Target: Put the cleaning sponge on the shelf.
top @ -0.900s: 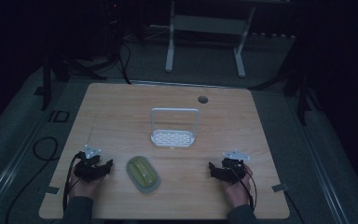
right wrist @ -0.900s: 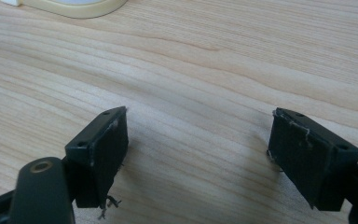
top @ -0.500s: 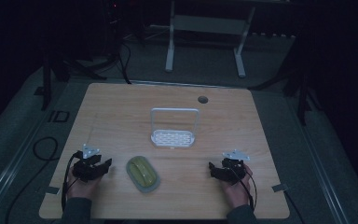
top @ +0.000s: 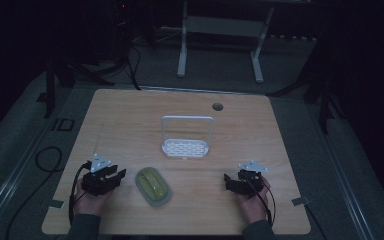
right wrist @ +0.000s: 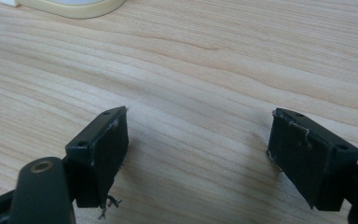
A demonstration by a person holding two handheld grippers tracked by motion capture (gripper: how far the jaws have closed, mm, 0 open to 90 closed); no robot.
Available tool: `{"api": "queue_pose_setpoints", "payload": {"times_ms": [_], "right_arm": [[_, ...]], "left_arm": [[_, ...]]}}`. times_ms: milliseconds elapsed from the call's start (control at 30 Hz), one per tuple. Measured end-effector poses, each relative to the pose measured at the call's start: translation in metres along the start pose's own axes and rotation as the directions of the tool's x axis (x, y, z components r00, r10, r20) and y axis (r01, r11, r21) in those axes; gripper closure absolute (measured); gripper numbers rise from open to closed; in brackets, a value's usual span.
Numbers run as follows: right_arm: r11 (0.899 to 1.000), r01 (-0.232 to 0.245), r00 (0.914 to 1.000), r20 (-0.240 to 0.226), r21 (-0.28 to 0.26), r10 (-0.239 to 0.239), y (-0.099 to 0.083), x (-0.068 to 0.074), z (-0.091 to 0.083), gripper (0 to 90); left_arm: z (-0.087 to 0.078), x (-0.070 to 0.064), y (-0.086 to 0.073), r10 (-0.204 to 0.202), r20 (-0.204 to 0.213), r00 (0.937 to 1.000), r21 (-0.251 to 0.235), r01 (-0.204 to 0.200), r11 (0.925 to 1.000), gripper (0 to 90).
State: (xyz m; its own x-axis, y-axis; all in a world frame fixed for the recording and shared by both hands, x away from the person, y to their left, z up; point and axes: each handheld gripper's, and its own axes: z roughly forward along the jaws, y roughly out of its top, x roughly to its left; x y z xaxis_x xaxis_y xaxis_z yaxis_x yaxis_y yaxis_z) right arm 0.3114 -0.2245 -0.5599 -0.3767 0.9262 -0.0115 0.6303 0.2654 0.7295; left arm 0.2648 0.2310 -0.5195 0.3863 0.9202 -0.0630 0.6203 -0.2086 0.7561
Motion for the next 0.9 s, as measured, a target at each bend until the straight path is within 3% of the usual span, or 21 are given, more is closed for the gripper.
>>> {"api": "queue_pose_setpoints", "payload": {"times_ms": [167, 633, 767, 900], "right_arm": [[1.0, 0.0, 1.0, 0.001, 0.0, 0.0, 0.0, 0.0, 0.0, 19.7], [1.0, -0.002, 1.0, 0.002, 0.0, 0.002, 0.0, 0.0, 0.0, 19.7], [1.0, -0.003, 1.0, 0.001, 0.0, 0.003, 0.0, 0.0, 0.0, 19.7], [1.0, -0.002, 1.0, 0.001, 0.0, 0.002, 0.0, 0.0, 0.0, 19.7]], "left_arm": [[-0.002, -0.013, 0.007, 0.037, 0.032, 0.9988, 0.003, -0.037, 0.9993, 63.9], [-0.008, -0.037, 0.021, 0.048, 0.086, 0.9951, -0.01, -0.047, 0.9989, 68.9], [-0.007, -0.05, 0.025, 0.085, 0.128, 0.9881, 0.008, -0.087, 0.9962, 73.4], [-0.005, -0.057, 0.029, 0.097, 0.155, 0.983, 0.017, -0.101, 0.9947, 75.7]]}}
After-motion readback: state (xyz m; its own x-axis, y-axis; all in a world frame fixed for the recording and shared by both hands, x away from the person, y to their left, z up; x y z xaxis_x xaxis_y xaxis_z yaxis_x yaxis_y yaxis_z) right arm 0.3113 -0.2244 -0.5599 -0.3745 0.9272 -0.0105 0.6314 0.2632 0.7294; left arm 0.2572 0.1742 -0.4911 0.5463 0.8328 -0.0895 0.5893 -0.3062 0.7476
